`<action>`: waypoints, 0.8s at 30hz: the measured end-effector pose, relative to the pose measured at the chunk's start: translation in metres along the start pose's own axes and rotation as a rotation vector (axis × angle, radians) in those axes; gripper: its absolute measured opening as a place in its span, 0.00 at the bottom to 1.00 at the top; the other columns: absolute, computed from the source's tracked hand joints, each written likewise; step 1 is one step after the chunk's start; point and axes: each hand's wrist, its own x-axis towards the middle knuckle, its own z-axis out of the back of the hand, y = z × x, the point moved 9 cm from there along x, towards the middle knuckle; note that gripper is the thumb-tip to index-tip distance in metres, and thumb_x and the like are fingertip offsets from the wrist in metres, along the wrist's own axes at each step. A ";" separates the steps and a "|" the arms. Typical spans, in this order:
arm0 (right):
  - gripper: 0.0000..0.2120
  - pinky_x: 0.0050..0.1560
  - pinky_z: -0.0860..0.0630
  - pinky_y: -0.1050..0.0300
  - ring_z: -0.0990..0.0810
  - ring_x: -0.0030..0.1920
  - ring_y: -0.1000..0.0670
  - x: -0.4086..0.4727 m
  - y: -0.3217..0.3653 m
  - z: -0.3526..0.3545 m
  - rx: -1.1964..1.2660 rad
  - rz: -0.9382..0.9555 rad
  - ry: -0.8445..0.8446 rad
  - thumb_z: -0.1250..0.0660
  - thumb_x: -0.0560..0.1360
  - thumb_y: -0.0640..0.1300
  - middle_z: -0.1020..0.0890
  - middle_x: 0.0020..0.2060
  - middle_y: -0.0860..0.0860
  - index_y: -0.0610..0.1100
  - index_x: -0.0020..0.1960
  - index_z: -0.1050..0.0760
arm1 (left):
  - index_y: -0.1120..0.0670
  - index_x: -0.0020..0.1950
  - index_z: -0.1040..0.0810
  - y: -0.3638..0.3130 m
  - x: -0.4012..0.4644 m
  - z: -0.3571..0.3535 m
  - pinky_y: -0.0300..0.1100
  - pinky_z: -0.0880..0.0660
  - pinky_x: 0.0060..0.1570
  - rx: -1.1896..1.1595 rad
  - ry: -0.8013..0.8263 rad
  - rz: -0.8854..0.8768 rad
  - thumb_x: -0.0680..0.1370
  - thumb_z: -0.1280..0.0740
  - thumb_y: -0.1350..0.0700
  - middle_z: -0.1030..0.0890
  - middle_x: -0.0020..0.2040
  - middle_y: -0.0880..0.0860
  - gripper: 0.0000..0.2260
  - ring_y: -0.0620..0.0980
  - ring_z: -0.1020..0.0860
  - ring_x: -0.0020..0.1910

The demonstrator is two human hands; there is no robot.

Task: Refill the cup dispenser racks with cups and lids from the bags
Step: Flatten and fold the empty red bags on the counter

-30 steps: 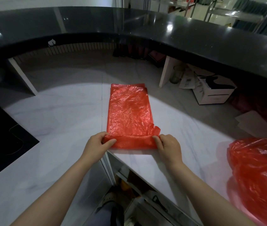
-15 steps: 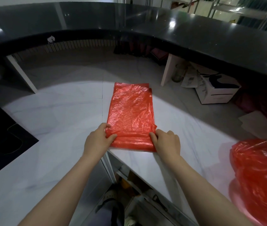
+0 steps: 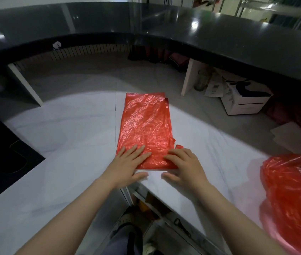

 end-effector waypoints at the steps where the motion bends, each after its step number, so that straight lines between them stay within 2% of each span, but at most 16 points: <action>1: 0.24 0.65 0.33 0.54 0.30 0.62 0.53 -0.001 -0.002 -0.001 -0.013 -0.021 0.002 0.30 0.67 0.59 0.23 0.61 0.57 0.53 0.61 0.23 | 0.36 0.72 0.65 0.001 0.000 0.001 0.48 0.67 0.72 -0.015 0.000 -0.006 0.72 0.57 0.28 0.62 0.75 0.42 0.33 0.45 0.63 0.75; 4: 0.17 0.67 0.39 0.61 0.28 0.61 0.54 0.002 -0.007 0.005 0.037 -0.106 -0.054 0.33 0.69 0.48 0.20 0.55 0.58 0.51 0.57 0.22 | 0.40 0.75 0.62 0.005 -0.003 0.009 0.43 0.63 0.73 -0.095 -0.027 -0.028 0.74 0.46 0.31 0.60 0.76 0.43 0.37 0.42 0.60 0.74; 6: 0.11 0.61 0.32 0.56 0.25 0.54 0.52 0.003 -0.009 0.010 0.093 -0.137 -0.093 0.35 0.70 0.43 0.19 0.47 0.56 0.50 0.50 0.21 | 0.43 0.78 0.51 0.013 -0.009 0.016 0.41 0.54 0.73 -0.179 -0.095 -0.010 0.74 0.38 0.34 0.55 0.77 0.42 0.37 0.41 0.54 0.74; 8: 0.07 0.52 0.29 0.54 0.23 0.47 0.51 0.004 -0.016 0.013 0.172 -0.204 -0.102 0.38 0.73 0.43 0.19 0.43 0.54 0.49 0.47 0.22 | 0.45 0.75 0.38 0.024 -0.018 0.023 0.38 0.42 0.69 -0.282 -0.196 0.044 0.75 0.32 0.42 0.42 0.76 0.43 0.31 0.41 0.42 0.73; 10: 0.03 0.45 0.27 0.54 0.22 0.44 0.50 0.002 -0.029 0.012 0.285 -0.320 -0.098 0.37 0.76 0.45 0.20 0.41 0.54 0.50 0.49 0.25 | 0.47 0.68 0.27 0.032 -0.025 0.027 0.28 0.36 0.59 -0.386 -0.274 0.103 0.75 0.30 0.51 0.30 0.68 0.42 0.21 0.41 0.30 0.65; 11: 0.03 0.43 0.27 0.54 0.22 0.42 0.50 0.000 -0.034 0.011 0.322 -0.371 -0.090 0.35 0.76 0.46 0.20 0.40 0.55 0.51 0.49 0.28 | 0.47 0.65 0.24 0.033 -0.027 0.028 0.24 0.36 0.54 -0.436 -0.302 0.130 0.76 0.31 0.53 0.27 0.63 0.41 0.17 0.40 0.27 0.60; 13: 0.07 0.42 0.26 0.54 0.22 0.40 0.50 -0.003 -0.036 0.009 0.308 -0.397 -0.089 0.33 0.76 0.48 0.21 0.39 0.56 0.51 0.50 0.30 | 0.49 0.58 0.19 0.036 -0.028 0.030 0.23 0.34 0.47 -0.541 -0.350 0.184 0.76 0.31 0.53 0.26 0.54 0.38 0.10 0.36 0.26 0.51; 17: 0.07 0.39 0.29 0.56 0.21 0.38 0.48 -0.007 -0.034 0.009 0.238 -0.402 -0.100 0.33 0.77 0.51 0.22 0.36 0.57 0.49 0.51 0.28 | 0.45 0.52 0.21 0.047 -0.031 0.034 0.26 0.31 0.40 -0.748 -0.461 0.345 0.77 0.31 0.52 0.24 0.45 0.36 0.05 0.34 0.25 0.44; 20: 0.06 0.39 0.24 0.51 0.20 0.35 0.45 -0.003 -0.041 0.007 0.291 -0.489 -0.035 0.34 0.77 0.52 0.20 0.32 0.54 0.51 0.47 0.29 | 0.42 0.53 0.28 0.051 -0.031 0.036 0.24 0.31 0.33 -0.838 -0.480 0.436 0.77 0.31 0.52 0.20 0.46 0.41 0.09 0.37 0.22 0.42; 24: 0.10 0.40 0.22 0.50 0.21 0.29 0.49 0.011 -0.044 0.002 0.169 -0.581 0.135 0.37 0.76 0.56 0.19 0.31 0.52 0.52 0.42 0.31 | 0.44 0.59 0.29 0.048 -0.025 0.032 0.27 0.32 0.34 -0.740 -0.444 0.479 0.77 0.32 0.51 0.18 0.50 0.49 0.12 0.43 0.22 0.41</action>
